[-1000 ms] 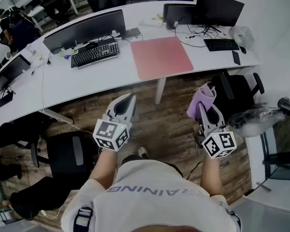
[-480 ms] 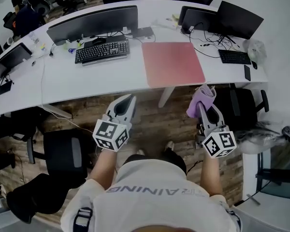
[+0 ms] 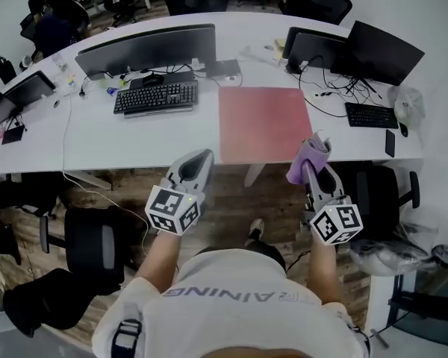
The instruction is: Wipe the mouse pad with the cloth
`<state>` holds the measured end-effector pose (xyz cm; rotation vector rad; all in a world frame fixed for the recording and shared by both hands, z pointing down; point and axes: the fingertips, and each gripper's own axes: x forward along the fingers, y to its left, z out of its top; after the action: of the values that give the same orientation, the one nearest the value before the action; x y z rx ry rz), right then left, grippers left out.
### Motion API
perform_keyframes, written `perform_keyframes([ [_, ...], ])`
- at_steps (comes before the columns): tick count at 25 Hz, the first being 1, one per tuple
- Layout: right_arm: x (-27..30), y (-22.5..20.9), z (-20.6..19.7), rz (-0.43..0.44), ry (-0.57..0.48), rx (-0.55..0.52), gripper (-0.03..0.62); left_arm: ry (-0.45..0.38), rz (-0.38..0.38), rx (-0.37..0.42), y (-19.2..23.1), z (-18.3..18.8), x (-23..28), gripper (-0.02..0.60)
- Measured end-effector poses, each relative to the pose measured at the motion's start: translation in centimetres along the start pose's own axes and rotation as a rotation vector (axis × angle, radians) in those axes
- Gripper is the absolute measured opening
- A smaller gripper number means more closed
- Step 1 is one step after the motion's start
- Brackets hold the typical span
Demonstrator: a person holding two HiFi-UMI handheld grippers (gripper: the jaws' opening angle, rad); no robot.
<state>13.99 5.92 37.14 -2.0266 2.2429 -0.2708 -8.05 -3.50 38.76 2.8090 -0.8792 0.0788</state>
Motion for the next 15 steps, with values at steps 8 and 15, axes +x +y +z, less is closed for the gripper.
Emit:
perform_keyframes([
  [8,5.2,-10.8,2.1,0.075,0.022,0.022,0.098,-0.007,0.083,0.008,-1.9,1.2,10.1,0.035],
  [15,9.2,-15.5,1.6,0.141,0.045,0.046,0.098,0.025,0.164,0.004,-1.2,0.7,14.7,0.035],
])
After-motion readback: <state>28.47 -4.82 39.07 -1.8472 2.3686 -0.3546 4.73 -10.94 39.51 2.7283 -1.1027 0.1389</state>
